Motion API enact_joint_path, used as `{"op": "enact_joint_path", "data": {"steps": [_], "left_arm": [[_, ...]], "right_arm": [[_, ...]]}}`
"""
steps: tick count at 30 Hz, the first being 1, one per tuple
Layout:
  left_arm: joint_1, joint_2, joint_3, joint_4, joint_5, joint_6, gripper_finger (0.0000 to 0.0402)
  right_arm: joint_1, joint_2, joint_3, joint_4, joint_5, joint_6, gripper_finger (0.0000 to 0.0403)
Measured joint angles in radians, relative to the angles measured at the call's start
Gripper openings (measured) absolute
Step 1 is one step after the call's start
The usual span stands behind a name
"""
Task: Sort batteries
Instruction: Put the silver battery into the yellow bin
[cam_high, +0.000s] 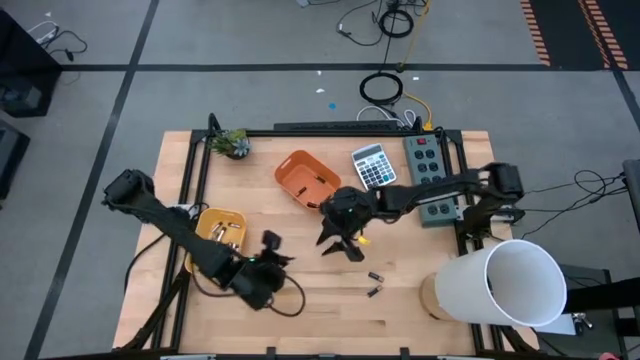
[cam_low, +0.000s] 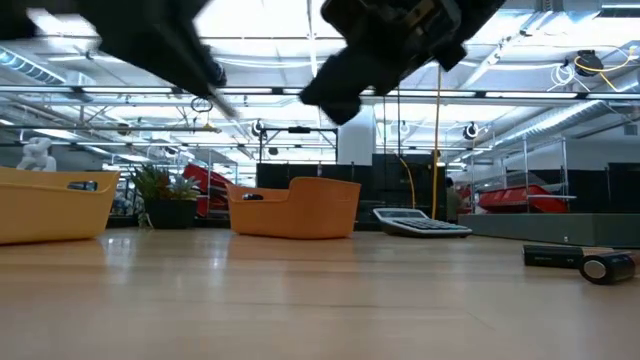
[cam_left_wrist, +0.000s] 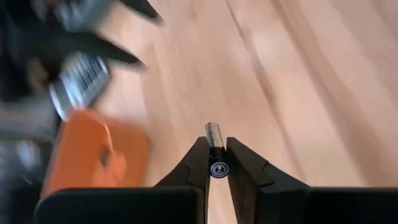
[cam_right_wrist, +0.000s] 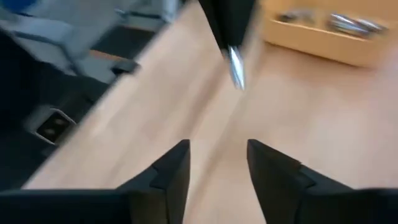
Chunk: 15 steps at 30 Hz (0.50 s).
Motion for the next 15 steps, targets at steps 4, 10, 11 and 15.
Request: {"op": "enact_joint_path", "data": {"steps": [4, 10, 11, 15], "left_arm": [[-0.053, -0.026, 0.094, -0.367, 0.12, -0.372, 0.0038], [-0.093, -0.029, 0.075, -0.71, 0.394, -0.913, 0.0038], [-0.1, -0.029, 0.051, -0.746, 0.399, -0.972, 0.0038], [-0.119, -0.029, -0.03, -0.88, 0.448, -1.12, 0.0067]], "right_arm": [[-0.017, -0.089, 0.0, -0.179, 0.161, -0.037, 0.0162], [-0.014, -0.135, 0.0, -0.419, 0.322, -0.049, 0.016], [-0.01, -0.134, 0.0, -0.466, 0.348, -0.051, 0.0161], [0.013, -0.127, -0.001, -0.607, 0.408, -0.019, 0.0166]]}}
